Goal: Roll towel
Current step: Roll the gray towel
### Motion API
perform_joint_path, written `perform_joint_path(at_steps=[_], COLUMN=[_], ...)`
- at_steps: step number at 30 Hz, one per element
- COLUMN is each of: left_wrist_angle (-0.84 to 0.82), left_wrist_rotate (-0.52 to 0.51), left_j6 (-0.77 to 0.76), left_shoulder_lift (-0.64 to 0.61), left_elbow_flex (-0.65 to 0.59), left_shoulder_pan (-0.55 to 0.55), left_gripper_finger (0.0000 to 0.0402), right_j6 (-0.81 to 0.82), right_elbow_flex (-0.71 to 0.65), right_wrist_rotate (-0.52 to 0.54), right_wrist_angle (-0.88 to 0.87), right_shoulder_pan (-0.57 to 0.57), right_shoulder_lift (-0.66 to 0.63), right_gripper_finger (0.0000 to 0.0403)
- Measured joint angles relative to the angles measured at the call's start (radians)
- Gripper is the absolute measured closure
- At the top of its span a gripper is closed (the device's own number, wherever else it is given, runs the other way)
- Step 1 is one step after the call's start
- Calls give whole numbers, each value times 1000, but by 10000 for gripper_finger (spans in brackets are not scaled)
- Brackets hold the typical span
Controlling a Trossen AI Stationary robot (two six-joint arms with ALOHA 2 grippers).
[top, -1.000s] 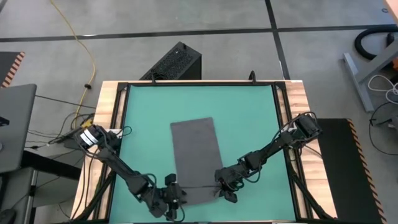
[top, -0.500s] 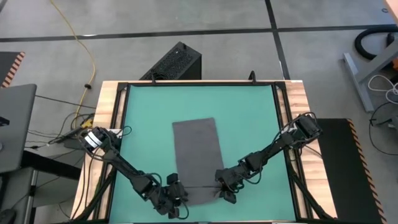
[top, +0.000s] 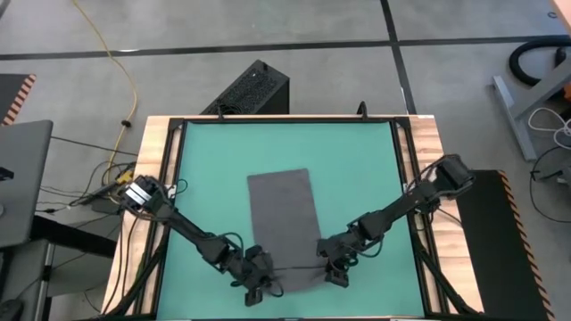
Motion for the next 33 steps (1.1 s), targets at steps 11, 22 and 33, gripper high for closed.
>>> perform_joint_path(at_steps=[11, 22, 33], left_wrist_angle=[20, 15, 27], left_wrist_rotate=[149, 183, 178], left_j6=[26, -12, -27], left_shoulder_lift=[-4, -8, -8], left_elbow_flex=[-3, -3, -4], left_shoulder_pan=[75, 90, 93], left_gripper_finger=[398, 399, 378], right_j6=[-413, -737, -689], right_elbow_flex=[2, 55, 72], right_wrist_rotate=[397, 911, 936], right_wrist_angle=[53, 168, 137], right_shoulder_pan=[237, 430, 392], right_shoulder_lift=[-132, 107, 222], right_gripper_finger=[186, 186, 186])
